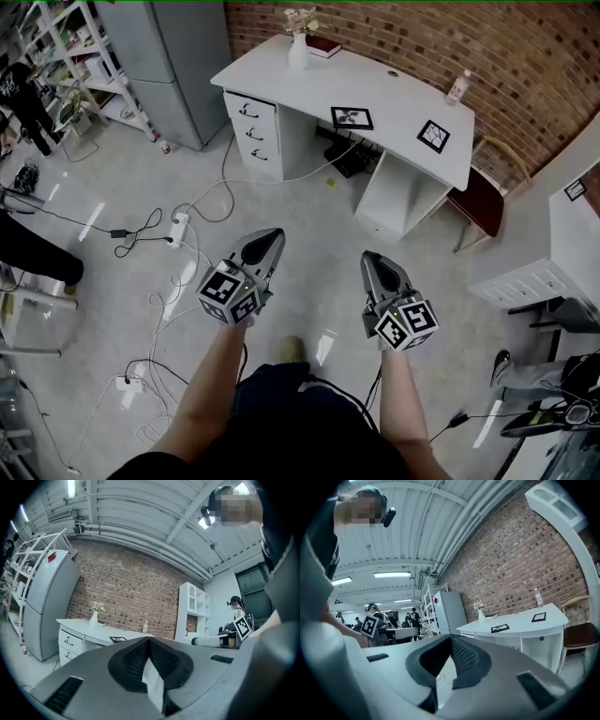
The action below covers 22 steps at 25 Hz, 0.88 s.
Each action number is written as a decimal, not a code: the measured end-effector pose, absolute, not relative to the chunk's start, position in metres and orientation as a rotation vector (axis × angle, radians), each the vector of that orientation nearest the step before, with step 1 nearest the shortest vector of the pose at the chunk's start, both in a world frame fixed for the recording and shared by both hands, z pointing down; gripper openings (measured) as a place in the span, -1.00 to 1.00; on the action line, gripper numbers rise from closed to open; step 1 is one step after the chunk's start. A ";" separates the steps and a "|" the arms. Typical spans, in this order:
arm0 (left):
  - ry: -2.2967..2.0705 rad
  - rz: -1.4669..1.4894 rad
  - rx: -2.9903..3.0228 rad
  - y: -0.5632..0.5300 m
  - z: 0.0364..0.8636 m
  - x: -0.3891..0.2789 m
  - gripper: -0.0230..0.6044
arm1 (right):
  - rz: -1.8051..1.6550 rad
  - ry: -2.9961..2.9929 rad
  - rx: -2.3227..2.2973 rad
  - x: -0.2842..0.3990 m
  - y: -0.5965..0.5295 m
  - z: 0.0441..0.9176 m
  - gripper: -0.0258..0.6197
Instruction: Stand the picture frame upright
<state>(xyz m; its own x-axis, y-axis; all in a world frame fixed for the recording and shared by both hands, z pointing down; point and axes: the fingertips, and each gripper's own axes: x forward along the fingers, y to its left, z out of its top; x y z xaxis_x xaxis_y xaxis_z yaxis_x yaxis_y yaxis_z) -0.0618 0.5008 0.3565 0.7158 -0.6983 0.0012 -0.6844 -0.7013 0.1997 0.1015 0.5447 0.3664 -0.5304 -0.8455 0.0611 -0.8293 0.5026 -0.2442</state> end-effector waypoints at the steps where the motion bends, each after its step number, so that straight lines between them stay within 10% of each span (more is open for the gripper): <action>1: -1.107 -0.110 2.734 0.493 0.359 -0.063 -0.93 | -0.379 2.662 -1.495 0.100 0.538 0.369 -0.91; 22: -1.111 -0.120 2.690 0.427 0.374 -0.104 -0.93 | -0.441 2.625 -1.473 0.066 0.469 0.373 -0.91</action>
<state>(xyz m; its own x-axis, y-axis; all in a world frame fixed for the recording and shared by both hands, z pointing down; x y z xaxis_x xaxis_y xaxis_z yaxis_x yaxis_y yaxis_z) -0.1044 0.4274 0.3741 0.7094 -0.7047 0.0113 -0.6861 -0.6868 0.2399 0.0655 0.4685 0.3730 -0.5273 -0.8480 0.0542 -0.8191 0.4903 -0.2978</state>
